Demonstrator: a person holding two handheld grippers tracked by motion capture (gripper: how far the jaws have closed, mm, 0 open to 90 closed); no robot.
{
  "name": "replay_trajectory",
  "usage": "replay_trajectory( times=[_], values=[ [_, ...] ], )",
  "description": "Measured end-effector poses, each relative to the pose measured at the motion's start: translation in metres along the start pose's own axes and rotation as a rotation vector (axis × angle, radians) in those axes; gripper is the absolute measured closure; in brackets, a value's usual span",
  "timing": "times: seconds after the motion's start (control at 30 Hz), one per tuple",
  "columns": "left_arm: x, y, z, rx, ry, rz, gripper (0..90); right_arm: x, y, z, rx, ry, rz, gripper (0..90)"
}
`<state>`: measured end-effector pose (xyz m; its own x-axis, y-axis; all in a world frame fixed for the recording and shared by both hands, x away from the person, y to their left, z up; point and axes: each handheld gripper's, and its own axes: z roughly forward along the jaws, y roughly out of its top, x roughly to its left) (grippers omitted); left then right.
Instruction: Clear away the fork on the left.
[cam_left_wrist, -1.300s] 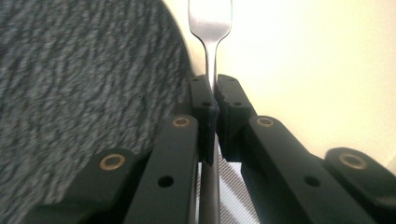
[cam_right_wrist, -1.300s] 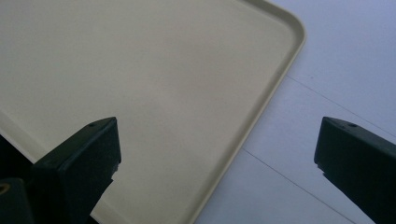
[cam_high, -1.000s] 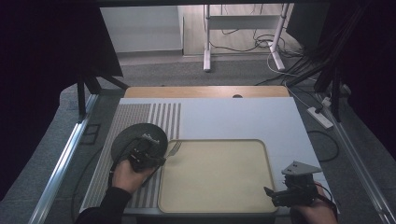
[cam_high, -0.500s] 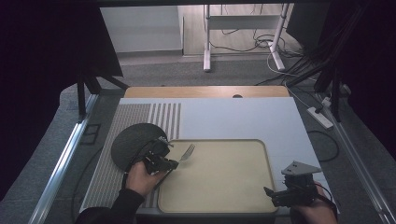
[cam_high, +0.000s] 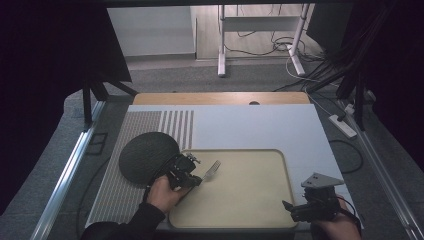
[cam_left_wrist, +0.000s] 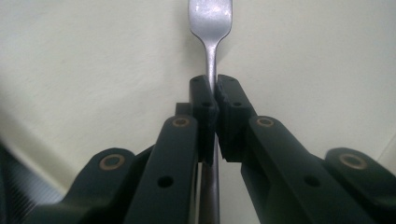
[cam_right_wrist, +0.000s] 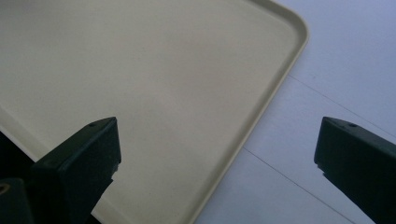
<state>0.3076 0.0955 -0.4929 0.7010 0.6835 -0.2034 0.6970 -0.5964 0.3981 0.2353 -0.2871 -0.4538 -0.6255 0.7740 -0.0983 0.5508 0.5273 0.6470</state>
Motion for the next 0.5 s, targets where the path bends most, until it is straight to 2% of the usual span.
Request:
replay_trajectory(
  times=[0.2, 0.33, 0.5],
  values=[
    [-0.01, 0.003, 0.011, 0.035, 0.019, 0.083, 85.6, 0.0, 0.0, 0.0, 0.001, 0.002, -0.002, 0.9],
    [-0.012, 0.003, 0.018, 0.059, 0.033, 0.109, 85.5, 0.0, 0.0, 0.0, 0.001, 0.002, -0.004, 0.9],
    [-0.011, 0.002, 0.017, 0.047, 0.022, 0.131, 83.4, 0.0, 0.0, 0.0, 0.001, 0.001, 0.0, 0.9]
  ],
)
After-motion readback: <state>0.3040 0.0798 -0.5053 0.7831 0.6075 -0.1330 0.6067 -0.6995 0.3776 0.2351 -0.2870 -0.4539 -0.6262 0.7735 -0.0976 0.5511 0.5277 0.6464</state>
